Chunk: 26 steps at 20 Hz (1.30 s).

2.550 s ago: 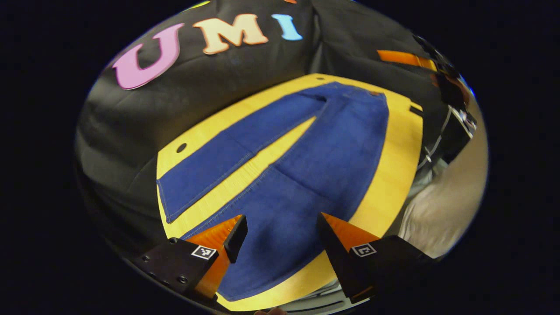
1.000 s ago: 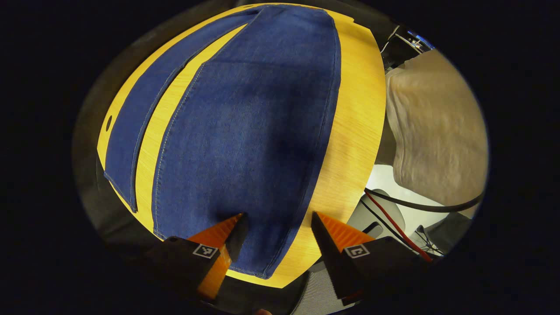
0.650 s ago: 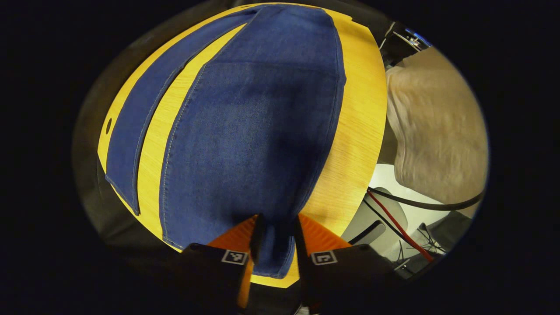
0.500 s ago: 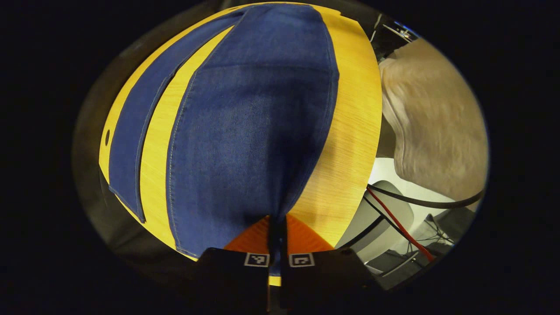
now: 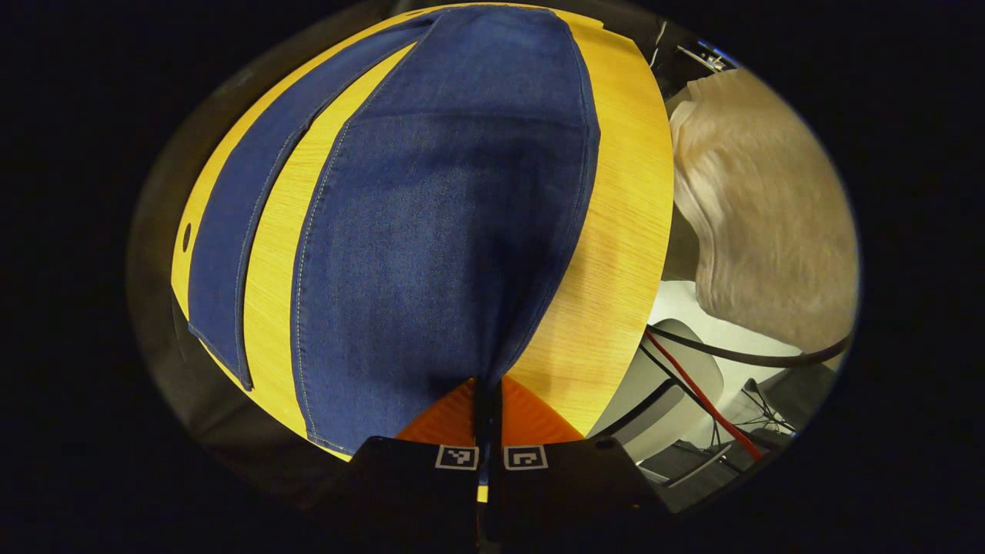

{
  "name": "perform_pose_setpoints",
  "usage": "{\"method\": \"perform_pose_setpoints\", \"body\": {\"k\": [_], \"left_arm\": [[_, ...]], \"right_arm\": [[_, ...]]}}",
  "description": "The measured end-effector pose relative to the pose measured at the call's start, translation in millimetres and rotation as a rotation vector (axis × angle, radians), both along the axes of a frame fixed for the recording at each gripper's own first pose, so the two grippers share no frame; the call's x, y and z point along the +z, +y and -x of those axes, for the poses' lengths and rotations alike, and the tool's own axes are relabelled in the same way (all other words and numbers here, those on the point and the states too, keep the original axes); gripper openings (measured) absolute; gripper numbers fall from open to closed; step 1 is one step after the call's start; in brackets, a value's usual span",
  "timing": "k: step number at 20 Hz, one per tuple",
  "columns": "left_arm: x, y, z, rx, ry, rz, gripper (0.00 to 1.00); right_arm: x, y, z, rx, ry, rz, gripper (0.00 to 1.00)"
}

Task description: Grasp the waist and the cuffs of the jeans and fold them to make the two legs overlap; first hold the waist and fold one-third of the jeans toward the cuffs, then hold the cuffs and fold the remaining one-third in the same direction to finish folding.

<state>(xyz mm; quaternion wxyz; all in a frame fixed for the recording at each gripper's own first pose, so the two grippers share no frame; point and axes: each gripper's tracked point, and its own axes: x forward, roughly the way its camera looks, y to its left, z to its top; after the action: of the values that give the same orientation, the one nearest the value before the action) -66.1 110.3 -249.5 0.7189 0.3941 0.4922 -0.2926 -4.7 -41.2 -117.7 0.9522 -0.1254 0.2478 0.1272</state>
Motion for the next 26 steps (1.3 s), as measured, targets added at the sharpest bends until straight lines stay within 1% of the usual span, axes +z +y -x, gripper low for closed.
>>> {"method": "perform_pose_setpoints", "body": {"k": [4, 8, 11, 13, 15, 18, 22, 26], "left_arm": [[0.6, 1.7, 1.6, 0.07, 0.028, 0.006, 0.0], [0.4, 0.6, 0.1, 0.163, 0.044, -0.001, 0.0], [0.3, -0.5, -0.6, 0.223, 0.041, 0.002, 0.0], [-0.2, -1.2, -0.7, 0.252, 0.047, -0.004, 0.0], [0.4, -1.3, -0.6, 0.265, 0.053, -0.011, 0.0], [0.8, -1.9, -0.1, 0.291, 0.059, -0.011, 0.0], [0.5, -1.4, -0.5, 0.295, 0.059, -0.022, 0.0], [0.7, -1.9, -0.1, 0.313, 0.062, -0.017, 0.0]], "right_arm": [[-29.2, -24.0, -6.5, 0.135, 0.121, 0.107, 0.99], [-62.7, -52.8, -20.2, 0.267, 0.256, 0.221, 0.99], [-93.8, -73.1, -22.0, 0.385, 0.387, 0.341, 1.0], [-113.3, -76.8, -20.9, 0.471, 0.46, 0.38, 1.0], [-126.4, -78.4, -22.3, 0.534, 0.523, 0.412, 1.0], [-150.4, -88.3, -29.5, 0.587, 0.592, 0.482, 0.99], [-176.5, -104.9, -34.8, 0.629, 0.647, 0.588, 1.0], [-191.2, -108.5, -36.5, 0.646, 0.689, 0.628, 1.0]]}}
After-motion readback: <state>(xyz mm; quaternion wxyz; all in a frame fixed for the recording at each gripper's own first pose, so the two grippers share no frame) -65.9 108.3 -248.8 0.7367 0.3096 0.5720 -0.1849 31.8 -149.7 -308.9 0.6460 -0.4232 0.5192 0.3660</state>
